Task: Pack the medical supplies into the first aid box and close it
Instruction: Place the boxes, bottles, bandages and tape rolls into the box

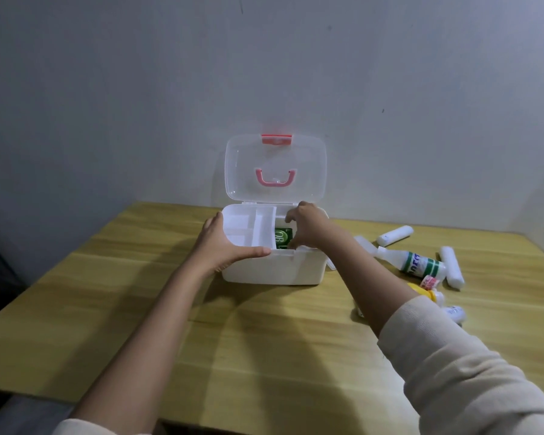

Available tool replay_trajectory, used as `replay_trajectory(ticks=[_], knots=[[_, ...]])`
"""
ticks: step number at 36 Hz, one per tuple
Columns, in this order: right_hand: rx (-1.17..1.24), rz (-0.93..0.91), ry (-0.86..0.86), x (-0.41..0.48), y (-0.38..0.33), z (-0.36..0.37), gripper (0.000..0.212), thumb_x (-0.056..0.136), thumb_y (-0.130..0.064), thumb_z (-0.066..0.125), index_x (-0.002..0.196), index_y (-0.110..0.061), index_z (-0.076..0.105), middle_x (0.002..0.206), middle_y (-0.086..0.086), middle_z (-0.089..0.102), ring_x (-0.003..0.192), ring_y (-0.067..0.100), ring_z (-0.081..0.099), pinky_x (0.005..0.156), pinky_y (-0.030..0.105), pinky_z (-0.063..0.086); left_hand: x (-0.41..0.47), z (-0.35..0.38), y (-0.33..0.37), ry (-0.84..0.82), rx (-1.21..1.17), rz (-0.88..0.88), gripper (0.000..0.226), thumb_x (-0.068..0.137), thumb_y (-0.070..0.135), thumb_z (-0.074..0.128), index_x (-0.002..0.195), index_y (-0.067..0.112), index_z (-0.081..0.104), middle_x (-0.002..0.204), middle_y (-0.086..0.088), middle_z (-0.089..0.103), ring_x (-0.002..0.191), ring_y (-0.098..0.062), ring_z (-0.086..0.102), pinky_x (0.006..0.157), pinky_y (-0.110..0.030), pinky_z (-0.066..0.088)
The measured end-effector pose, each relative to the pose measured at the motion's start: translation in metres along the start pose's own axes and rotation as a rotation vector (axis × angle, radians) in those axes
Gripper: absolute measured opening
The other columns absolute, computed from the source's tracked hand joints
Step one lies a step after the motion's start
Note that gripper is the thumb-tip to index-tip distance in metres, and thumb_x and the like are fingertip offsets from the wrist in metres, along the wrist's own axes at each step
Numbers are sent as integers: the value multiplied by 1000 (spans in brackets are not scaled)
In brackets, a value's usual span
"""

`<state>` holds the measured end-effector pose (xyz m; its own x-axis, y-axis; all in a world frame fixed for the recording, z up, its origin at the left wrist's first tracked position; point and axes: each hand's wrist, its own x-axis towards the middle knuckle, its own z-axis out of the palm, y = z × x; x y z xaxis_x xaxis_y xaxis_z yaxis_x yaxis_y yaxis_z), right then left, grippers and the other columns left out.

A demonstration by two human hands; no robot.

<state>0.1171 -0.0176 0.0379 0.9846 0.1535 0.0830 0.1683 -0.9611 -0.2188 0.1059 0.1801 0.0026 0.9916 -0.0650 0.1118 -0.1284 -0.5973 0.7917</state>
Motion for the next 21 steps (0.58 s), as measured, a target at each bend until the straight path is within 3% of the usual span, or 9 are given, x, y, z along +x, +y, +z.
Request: replay_trajectory(ticks=[3,10,17,21], knots=[[-5,-11,-20,-3,-1,2,40,77,-21,67,113,-5,63,115,13,65,107,26,57,86,28,42,-1,0,0,8,-5,4,125,27,74,75,139,29,43,137,1,46,127,-16,41,90,-30,39],[-7,-9,-37,-2,-3,4,29,80,-19,63,104,-4,68,106,14,70,101,27,61,64,23,38,-2,1,0,22,-9,-4,126,25,74,73,138,27,43,136,0,46,126,-17,41,89,-30,38],[24,26,-33,1,1,7,33,74,-23,71,103,-6,69,107,11,70,102,25,61,85,34,49,-3,1,2,27,-1,-4,128,25,75,72,139,25,42,138,-2,45,129,-19,40,92,-33,41],[201,37,19,1,7,-5,44,72,-21,77,112,-8,64,109,10,69,101,23,63,88,30,50,-3,3,1,30,0,-6,131,25,77,71,141,24,41,141,-2,44,131,-19,39,96,-34,40]])
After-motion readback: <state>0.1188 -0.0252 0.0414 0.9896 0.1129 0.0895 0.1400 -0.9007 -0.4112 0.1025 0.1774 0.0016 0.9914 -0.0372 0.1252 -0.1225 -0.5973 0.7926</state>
